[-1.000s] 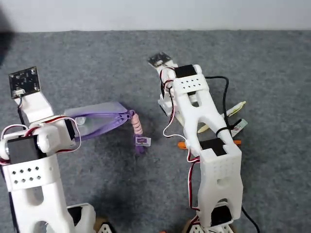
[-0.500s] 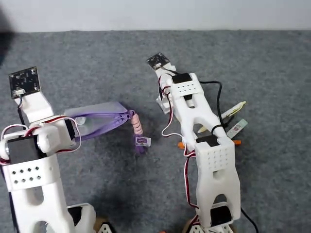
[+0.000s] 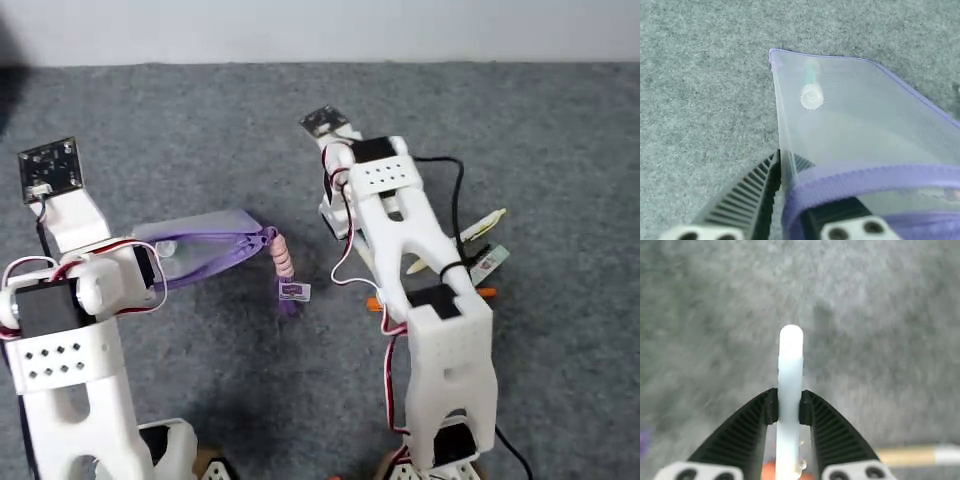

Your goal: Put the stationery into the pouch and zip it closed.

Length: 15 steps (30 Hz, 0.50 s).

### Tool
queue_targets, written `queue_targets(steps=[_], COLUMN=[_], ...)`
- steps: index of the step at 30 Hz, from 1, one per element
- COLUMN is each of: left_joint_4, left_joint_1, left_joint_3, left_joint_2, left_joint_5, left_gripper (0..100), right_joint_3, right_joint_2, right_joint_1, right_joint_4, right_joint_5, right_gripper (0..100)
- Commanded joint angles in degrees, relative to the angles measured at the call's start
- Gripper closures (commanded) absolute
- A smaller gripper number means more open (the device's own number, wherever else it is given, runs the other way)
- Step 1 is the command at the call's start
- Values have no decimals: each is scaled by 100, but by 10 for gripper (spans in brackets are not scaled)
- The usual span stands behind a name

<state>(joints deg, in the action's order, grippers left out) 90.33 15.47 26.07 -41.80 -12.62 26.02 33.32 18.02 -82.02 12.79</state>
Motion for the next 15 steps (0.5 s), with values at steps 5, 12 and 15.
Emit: queue_targets(steps=[5,12,15], left_joint_4=[114,202,185], left_joint_1=[-18,-18,-18], left_joint_3=[-374,-347,-347], left_joint_2=[9,35,35], left_joint_5=[-70,-70,-70], left_gripper=[987,987,987], right_joint_3=[97,-369,-941], right_joint_2=[-1798,-3407,-4295], right_joint_1=[321,813,1138], right_joint_4=[-1640,-2079,-2062], right_joint_5=[-1020,-1495,-1741], right_gripper=[991,991,991])
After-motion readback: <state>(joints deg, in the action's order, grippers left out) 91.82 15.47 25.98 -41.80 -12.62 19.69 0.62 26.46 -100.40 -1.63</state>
